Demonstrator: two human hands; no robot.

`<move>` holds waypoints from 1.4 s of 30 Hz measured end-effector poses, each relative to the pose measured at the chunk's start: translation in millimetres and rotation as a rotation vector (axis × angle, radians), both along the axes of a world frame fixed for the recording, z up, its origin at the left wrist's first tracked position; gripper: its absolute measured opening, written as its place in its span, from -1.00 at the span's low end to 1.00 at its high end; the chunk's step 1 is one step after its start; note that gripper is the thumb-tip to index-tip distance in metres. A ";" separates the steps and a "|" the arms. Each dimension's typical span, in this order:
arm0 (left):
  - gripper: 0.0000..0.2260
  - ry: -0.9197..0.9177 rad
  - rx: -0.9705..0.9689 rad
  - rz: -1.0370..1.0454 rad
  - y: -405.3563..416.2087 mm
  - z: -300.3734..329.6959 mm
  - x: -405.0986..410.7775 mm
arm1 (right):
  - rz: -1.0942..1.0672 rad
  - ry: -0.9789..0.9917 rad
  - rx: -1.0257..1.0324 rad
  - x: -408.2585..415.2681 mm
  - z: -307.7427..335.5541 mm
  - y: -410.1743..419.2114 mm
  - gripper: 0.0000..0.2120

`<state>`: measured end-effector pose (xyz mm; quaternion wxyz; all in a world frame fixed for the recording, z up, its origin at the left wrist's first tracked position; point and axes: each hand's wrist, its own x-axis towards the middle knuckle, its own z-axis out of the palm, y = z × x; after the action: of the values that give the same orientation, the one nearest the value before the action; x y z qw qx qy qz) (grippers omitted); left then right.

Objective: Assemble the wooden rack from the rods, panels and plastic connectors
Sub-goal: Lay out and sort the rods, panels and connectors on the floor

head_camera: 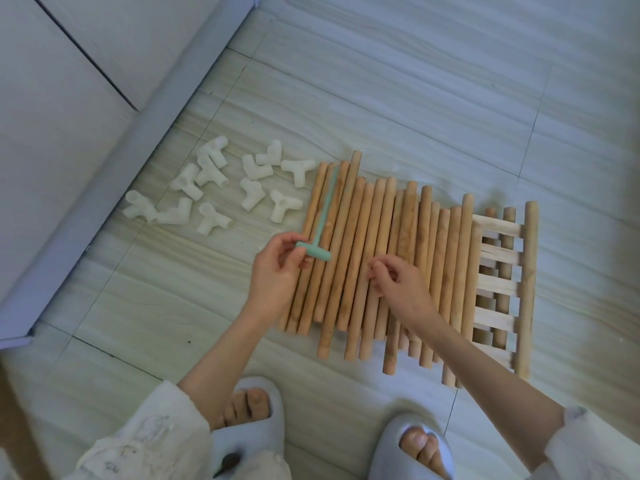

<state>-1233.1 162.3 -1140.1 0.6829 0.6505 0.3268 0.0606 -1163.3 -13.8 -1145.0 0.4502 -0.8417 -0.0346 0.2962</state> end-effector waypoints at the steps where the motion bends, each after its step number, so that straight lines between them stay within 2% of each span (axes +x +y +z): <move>1: -0.80 -0.009 -0.012 0.076 10.9 -2.2 -4.5 | 0.007 -0.005 -0.022 -0.3 -0.8 -0.6 -0.80; 9: -0.86 0.059 0.059 0.773 68.3 -29.1 -45.5 | 0.396 -0.399 -0.358 -0.8 -5.2 35.6 -0.72; 11: -0.91 0.100 0.131 0.843 75.6 -34.6 -55.2 | 0.497 -0.502 -0.425 -2.0 -8.7 38.2 -0.73; 14: -0.91 0.186 0.192 0.920 84.6 -45.1 -72.8 | 0.535 -0.577 -0.459 -4.5 -15.8 35.9 -0.74; 19: -0.87 0.480 0.064 1.031 103.8 -69.0 -97.7 | 0.556 -0.605 -0.462 -5.4 -19.0 31.5 -0.75; 24: -0.71 0.728 0.156 0.858 112.8 -57.8 -92.8 | 0.580 -0.595 -0.467 -5.1 -16.1 30.8 -0.72; 26: -0.62 0.867 0.294 0.733 112.1 -49.3 -84.8 | 0.582 -0.568 -0.435 -4.4 -14.4 28.7 -0.72; 27: -0.59 0.873 0.389 0.681 108.5 -44.7 -78.6 | 0.572 -0.559 -0.414 -4.1 -13.1 26.5 -0.73; 29: -0.59 0.747 0.561 0.570 93.5 -35.8 -60.5 | 0.524 -0.587 -0.388 -3.3 -10.0 19.4 -0.77; 31: -0.62 0.552 0.667 0.371 69.1 -29.5 -38.4 | 0.406 -0.635 -0.368 -1.1 -6.0 8.9 -0.81; 33: -0.67 0.374 0.662 0.118 35.9 -24.8 -17.9 | 0.211 -0.629 -0.378 4.1 1.3 -3.8 -0.80; 35: -0.67 0.282 0.577 -0.109 1.9 -19.5 -2.3 | 0.010 -0.590 -0.436 12.3 8.3 -18.9 -0.77; 37: -0.61 0.270 0.534 -0.279 -26.2 -19.8 8.2 | -0.186 -0.478 -0.508 21.1 13.7 -35.8 -0.68; 39: -0.51 0.338 0.590 -0.422 -42.4 -22.2 16.7 | -0.354 -0.301 -0.550 27.5 12.7 -53.8 -0.58; 42: -0.41 0.510 0.674 -0.615 -49.6 -19.2 25.4 | -0.420 -0.144 -0.532 26.7 6.8 -69.5 -0.54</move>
<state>-1207.7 112.7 -1159.3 0.3207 0.8942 0.2390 -0.2012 -1136.7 -83.2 -1138.1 0.2626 -0.9371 0.1858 0.1355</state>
